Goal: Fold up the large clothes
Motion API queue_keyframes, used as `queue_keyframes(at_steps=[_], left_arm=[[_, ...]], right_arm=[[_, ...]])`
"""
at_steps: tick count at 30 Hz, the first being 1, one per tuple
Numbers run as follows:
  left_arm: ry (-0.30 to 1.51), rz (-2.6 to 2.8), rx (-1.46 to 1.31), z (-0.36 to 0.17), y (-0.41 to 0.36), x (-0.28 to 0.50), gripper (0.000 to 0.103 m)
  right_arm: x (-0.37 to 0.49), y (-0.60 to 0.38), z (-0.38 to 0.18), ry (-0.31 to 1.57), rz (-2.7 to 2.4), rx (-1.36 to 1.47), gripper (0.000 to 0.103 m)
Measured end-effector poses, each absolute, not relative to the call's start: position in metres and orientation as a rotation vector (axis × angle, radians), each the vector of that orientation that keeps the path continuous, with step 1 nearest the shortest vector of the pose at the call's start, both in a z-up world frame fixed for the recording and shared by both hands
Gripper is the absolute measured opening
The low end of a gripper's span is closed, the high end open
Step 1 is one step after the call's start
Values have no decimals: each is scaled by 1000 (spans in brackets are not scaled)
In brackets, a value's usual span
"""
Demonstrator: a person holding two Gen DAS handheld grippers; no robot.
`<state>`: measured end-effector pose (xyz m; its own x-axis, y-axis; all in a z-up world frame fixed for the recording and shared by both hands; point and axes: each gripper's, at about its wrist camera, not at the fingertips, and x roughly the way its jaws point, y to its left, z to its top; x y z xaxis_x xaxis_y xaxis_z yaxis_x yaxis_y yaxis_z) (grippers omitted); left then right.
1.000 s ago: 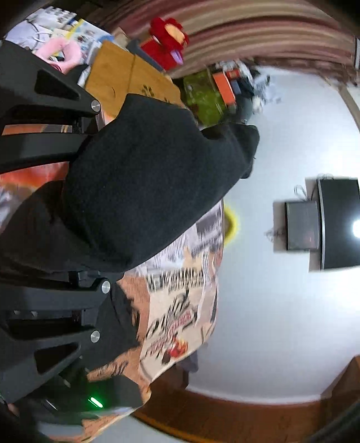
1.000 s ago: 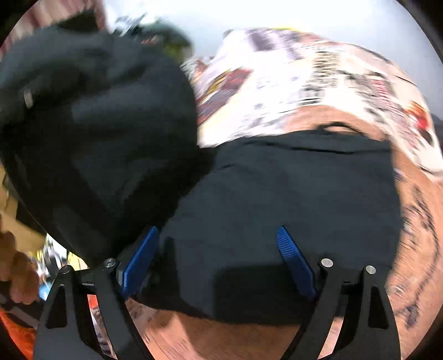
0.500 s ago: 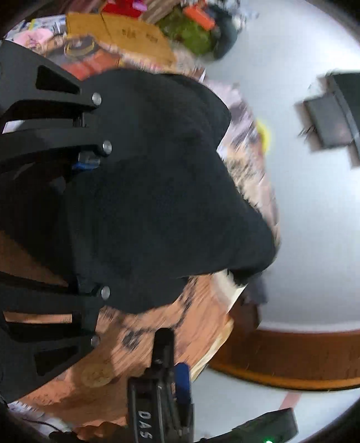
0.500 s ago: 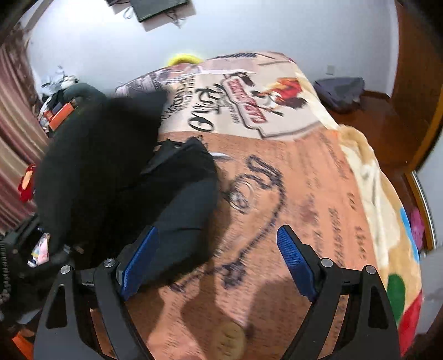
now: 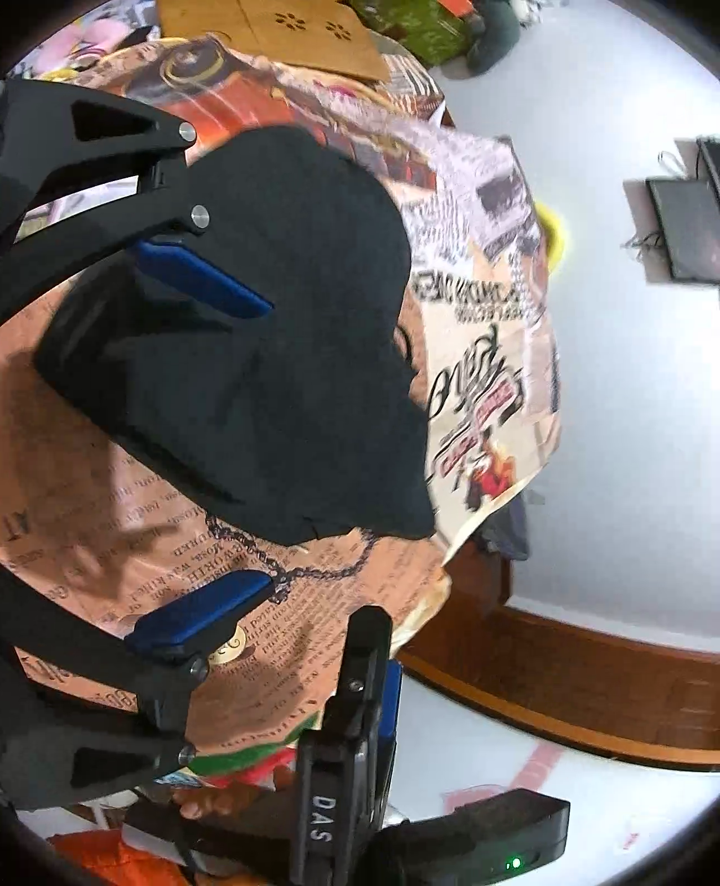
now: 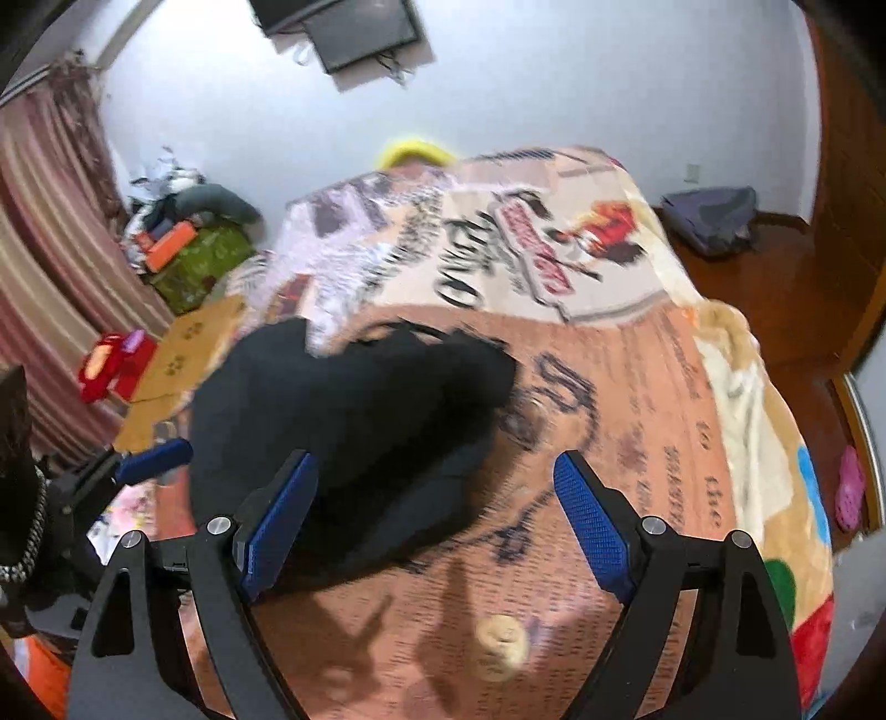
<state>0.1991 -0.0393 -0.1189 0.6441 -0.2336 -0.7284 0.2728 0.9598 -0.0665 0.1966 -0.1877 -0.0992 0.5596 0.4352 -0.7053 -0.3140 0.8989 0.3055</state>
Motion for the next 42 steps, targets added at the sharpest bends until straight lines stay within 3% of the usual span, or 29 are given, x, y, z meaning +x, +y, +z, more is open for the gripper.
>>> queue_keyframes(at_steps=[6, 12, 15, 24, 30, 42], left_arm=[[756, -124, 41, -105, 9, 191, 95], [857, 1, -34, -140, 52, 213, 95], [929, -13, -94, -166, 57, 222, 95], [921, -36, -161, -190, 47, 222, 97], [894, -9, -128, -200, 36, 224, 103], [936, 83, -268, -192, 84, 205, 103]], right_arm=[[198, -146, -84, 827, 530, 105, 85], [204, -112, -88, 821, 565, 68, 85], [214, -106, -101, 842, 517, 40, 85], [245, -149, -157, 987, 422, 115, 86], [245, -163, -193, 1069, 411, 128, 86], [239, -181, -158, 1040, 459, 185, 88]])
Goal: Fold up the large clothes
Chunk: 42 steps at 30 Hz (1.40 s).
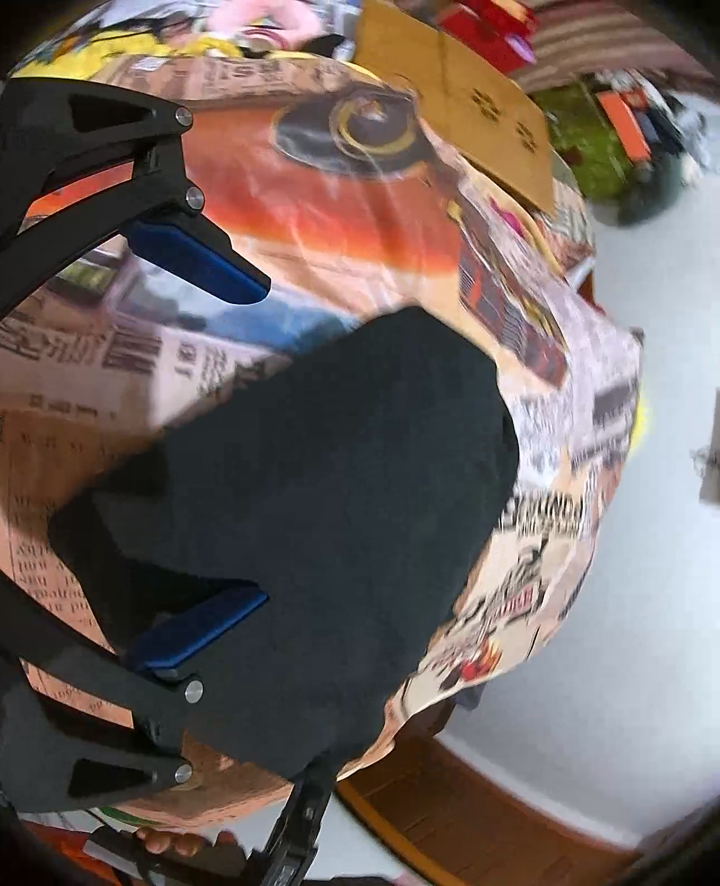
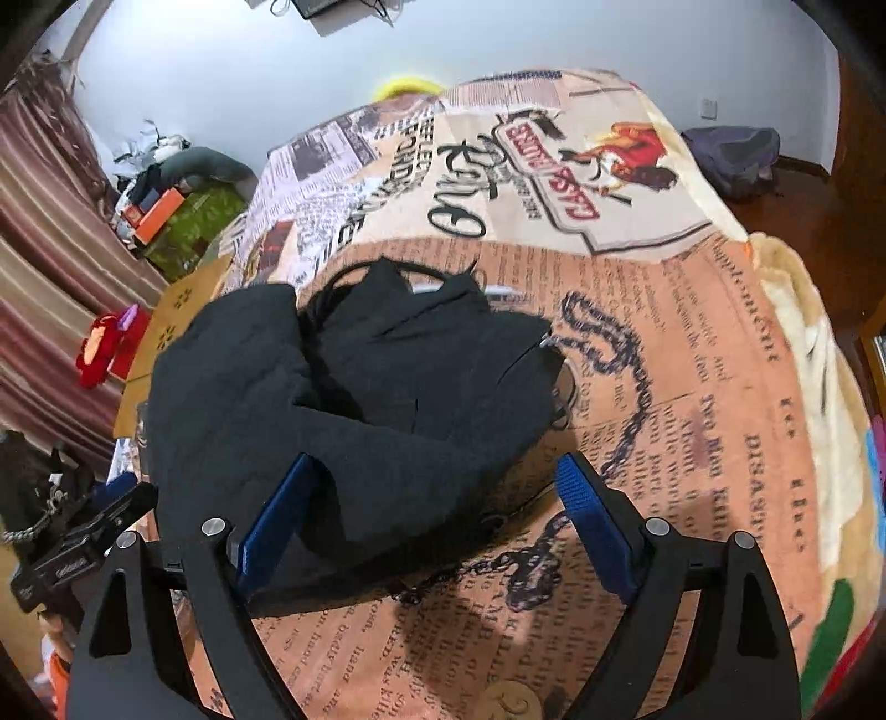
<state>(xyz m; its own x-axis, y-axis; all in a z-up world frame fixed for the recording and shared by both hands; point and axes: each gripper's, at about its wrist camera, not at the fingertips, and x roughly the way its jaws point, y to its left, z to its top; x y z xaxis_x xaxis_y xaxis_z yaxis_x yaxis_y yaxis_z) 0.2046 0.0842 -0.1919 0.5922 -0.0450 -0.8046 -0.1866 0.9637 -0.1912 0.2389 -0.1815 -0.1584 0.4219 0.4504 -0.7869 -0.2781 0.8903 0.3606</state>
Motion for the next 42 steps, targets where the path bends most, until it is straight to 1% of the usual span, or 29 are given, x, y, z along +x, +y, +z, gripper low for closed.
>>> queue_keyframes(at_steps=[5, 11, 20, 22, 23, 24, 25, 26, 27, 30, 31, 33, 37, 42], left_arm=[[976, -9, -468, -209, 100, 203, 103], [1003, -110, -678, -231, 104, 220, 103], [1011, -141, -788, -246, 105, 248, 103], [1016, -149, -817, -251, 109, 253, 103], [1019, -157, -832, -254, 111, 255, 103], [1020, -164, -846, -256, 113, 258, 103], [1018, -170, -860, -258, 114, 260, 103], [1017, -174, -872, -260, 115, 260, 103], [1015, -176, -880, -261, 116, 261, 103], [1002, -168, -868, -258, 114, 261, 103], [998, -164, -855, -255, 112, 259, 100], [990, -157, -803, -245, 107, 255, 94], [976, -153, -722, -221, 102, 253, 82], [907, -176, -587, -175, 99, 250, 76]], right_arm=[[249, -198, -159, 1047, 492, 285, 88], [271, -198, -189, 1156, 500, 352, 88], [300, -186, -221, 1265, 623, 455, 88], [304, -179, -226, 1279, 641, 448, 86], [304, -176, -227, 1282, 648, 443, 83], [304, -175, -227, 1289, 657, 445, 78], [305, -171, -229, 1303, 665, 454, 75], [306, -170, -231, 1312, 666, 466, 69], [306, -169, -233, 1322, 671, 478, 60], [304, -164, -234, 1341, 665, 489, 45], [303, -164, -231, 1335, 664, 479, 42], [301, -166, -227, 1328, 662, 479, 32], [294, -176, -215, 1314, 661, 499, 23], [288, -172, -189, 1260, 686, 499, 17]])
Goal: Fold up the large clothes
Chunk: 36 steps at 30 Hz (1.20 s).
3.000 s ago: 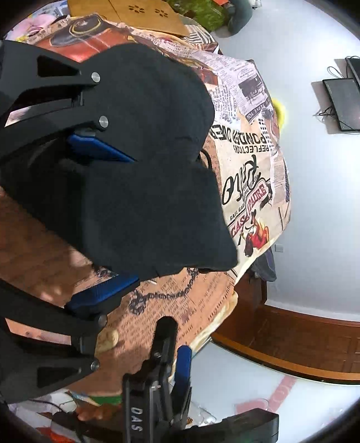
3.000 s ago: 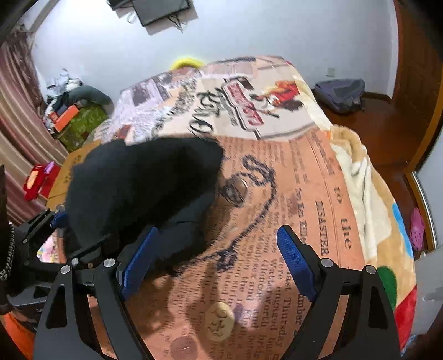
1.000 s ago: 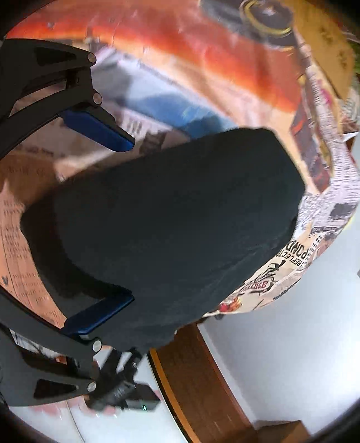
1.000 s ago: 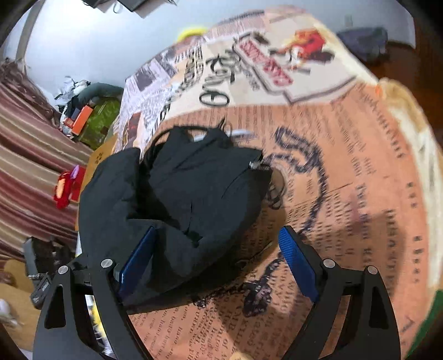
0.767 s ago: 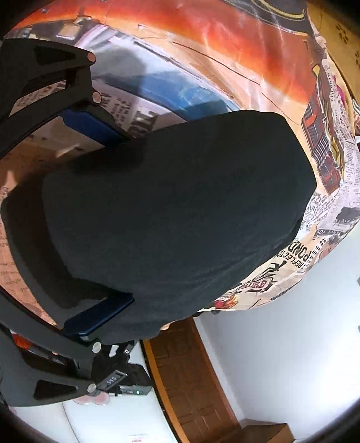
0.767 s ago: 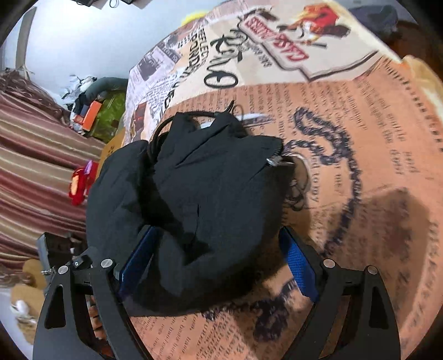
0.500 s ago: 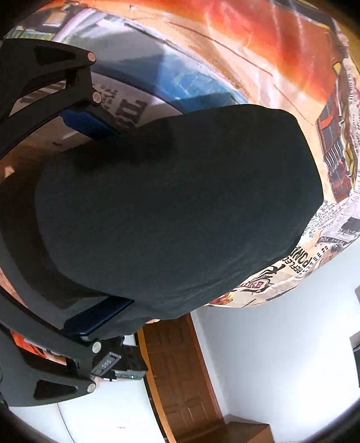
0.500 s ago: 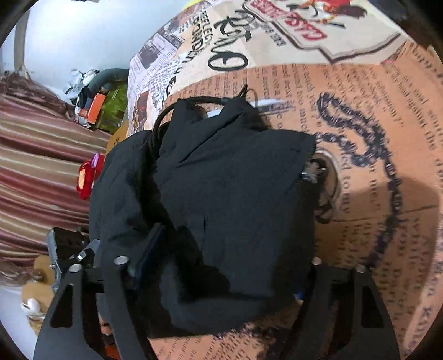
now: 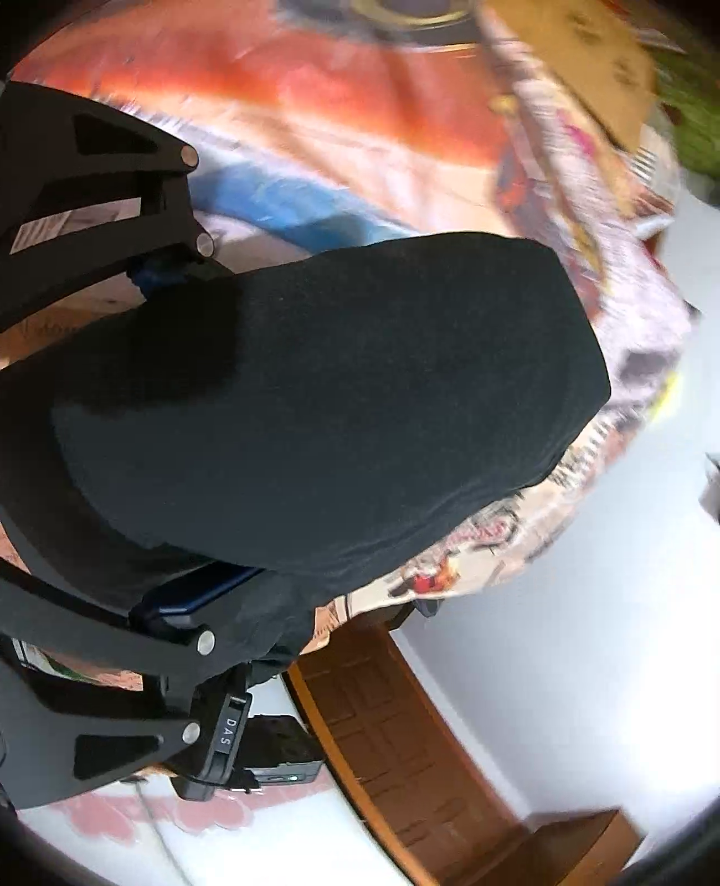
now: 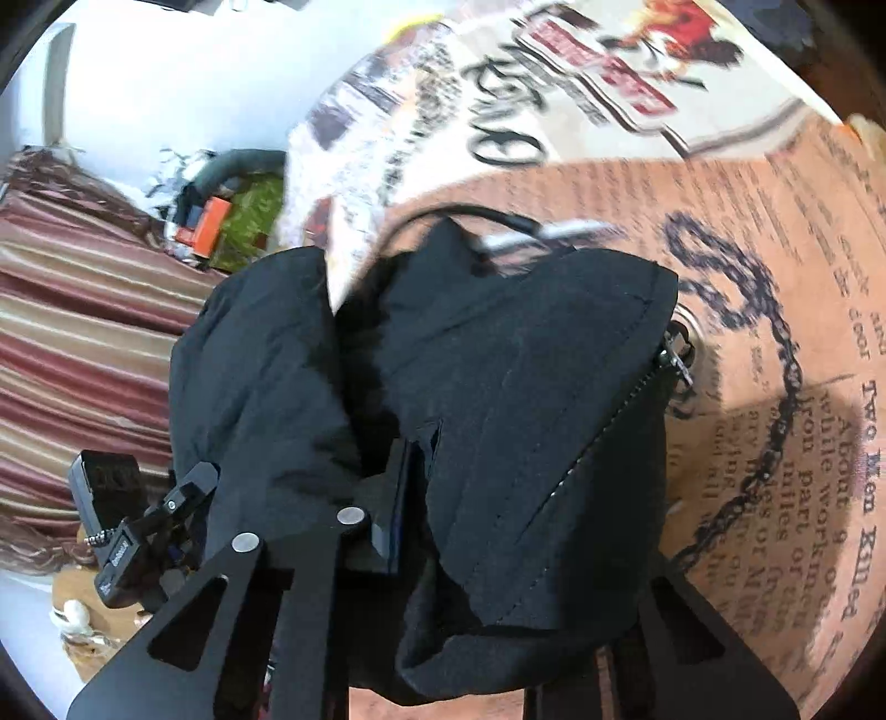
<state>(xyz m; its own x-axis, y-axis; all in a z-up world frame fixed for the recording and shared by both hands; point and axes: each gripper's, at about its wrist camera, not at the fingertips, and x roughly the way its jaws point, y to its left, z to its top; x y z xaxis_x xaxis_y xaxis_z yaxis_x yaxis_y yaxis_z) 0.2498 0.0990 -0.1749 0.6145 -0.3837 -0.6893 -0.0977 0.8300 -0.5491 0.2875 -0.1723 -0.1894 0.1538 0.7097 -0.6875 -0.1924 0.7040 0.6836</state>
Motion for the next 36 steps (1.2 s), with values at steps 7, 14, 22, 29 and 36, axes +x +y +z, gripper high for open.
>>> queue_keyframes(at_steps=[7, 14, 22, 29, 36], left_arm=[[786, -222, -534, -113, 133, 264, 74], [688, -229, -450, -62, 187, 314, 73], [658, -244, -469, -83, 263, 385, 73], [811, -233, -524, -168, 310, 448, 73], [959, -171, -655, -259, 345, 457, 81]], right_arm=[[295, -133, -137, 1125, 722, 448, 16], [330, -75, -113, 1027, 758, 469, 16], [384, -11, -114, 978, 780, 410, 16], [427, 31, -189, 1075, 727, 430, 16], [441, 52, -255, 1172, 727, 458, 17]])
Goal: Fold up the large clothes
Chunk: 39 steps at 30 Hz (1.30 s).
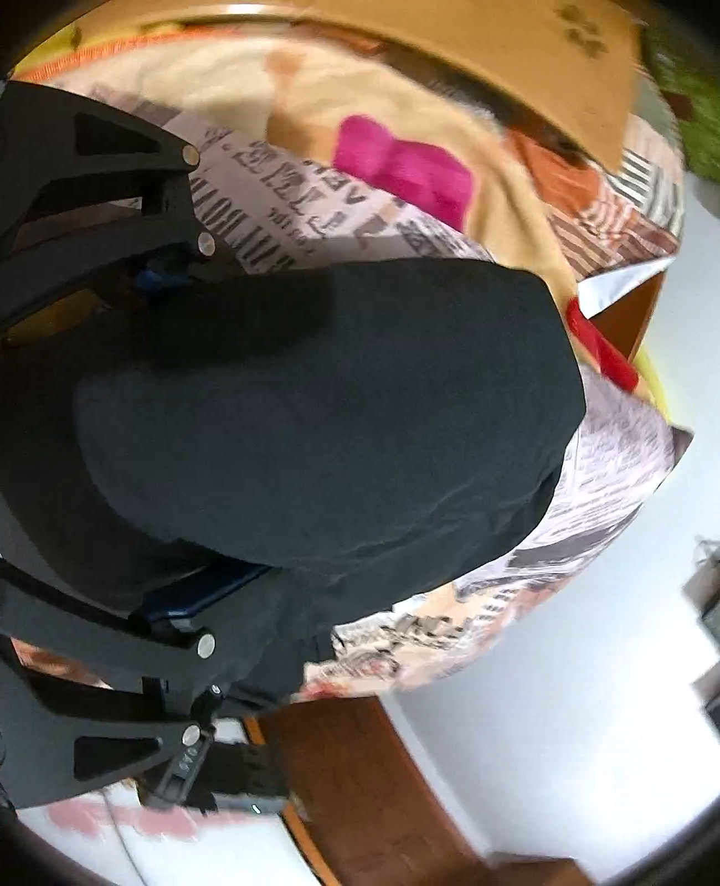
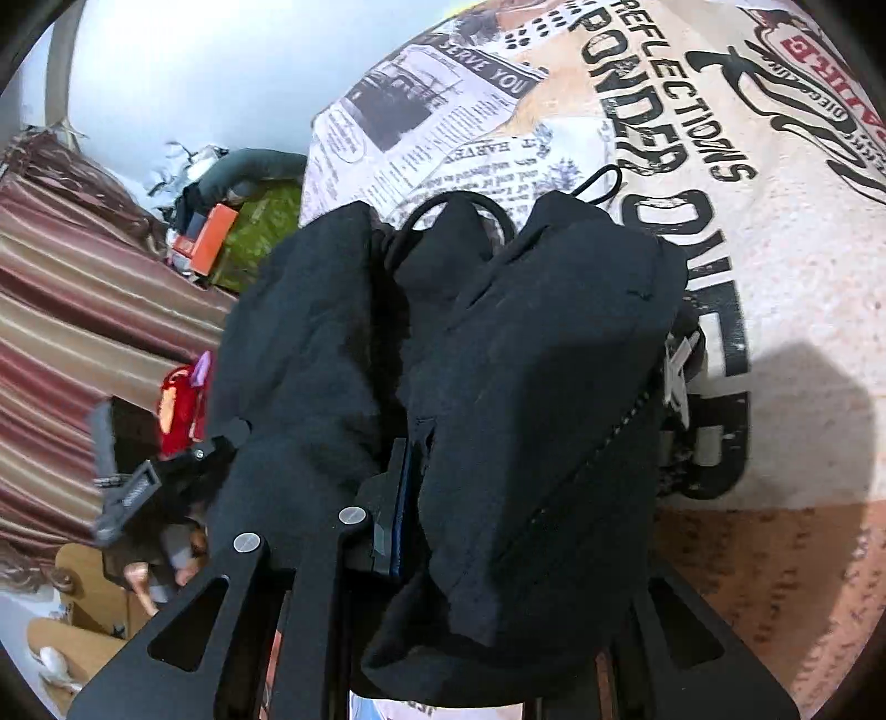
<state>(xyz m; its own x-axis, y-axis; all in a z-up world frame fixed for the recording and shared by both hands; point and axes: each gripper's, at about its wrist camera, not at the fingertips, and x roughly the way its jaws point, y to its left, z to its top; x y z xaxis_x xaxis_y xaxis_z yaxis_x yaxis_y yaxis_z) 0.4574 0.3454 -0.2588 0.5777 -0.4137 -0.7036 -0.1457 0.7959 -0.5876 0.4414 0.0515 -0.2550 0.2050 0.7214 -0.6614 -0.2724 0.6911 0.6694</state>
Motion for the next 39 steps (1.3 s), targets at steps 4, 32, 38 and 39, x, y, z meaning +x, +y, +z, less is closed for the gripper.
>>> queue_keyframes(at_steps=[4, 32, 38, 39], left_arm=[[971, -83, -586, -247, 333, 447, 91], [314, 130, -9, 57, 151, 115, 91], [155, 113, -46, 74, 118, 37, 91], [137, 115, -37, 74, 112, 30, 91]], right_arm=[[432, 53, -239, 1164, 693, 344, 24], [153, -44, 45, 364, 773, 160, 39], [91, -50, 51, 233, 775, 109, 39], [86, -50, 50, 220, 771, 99, 39]])
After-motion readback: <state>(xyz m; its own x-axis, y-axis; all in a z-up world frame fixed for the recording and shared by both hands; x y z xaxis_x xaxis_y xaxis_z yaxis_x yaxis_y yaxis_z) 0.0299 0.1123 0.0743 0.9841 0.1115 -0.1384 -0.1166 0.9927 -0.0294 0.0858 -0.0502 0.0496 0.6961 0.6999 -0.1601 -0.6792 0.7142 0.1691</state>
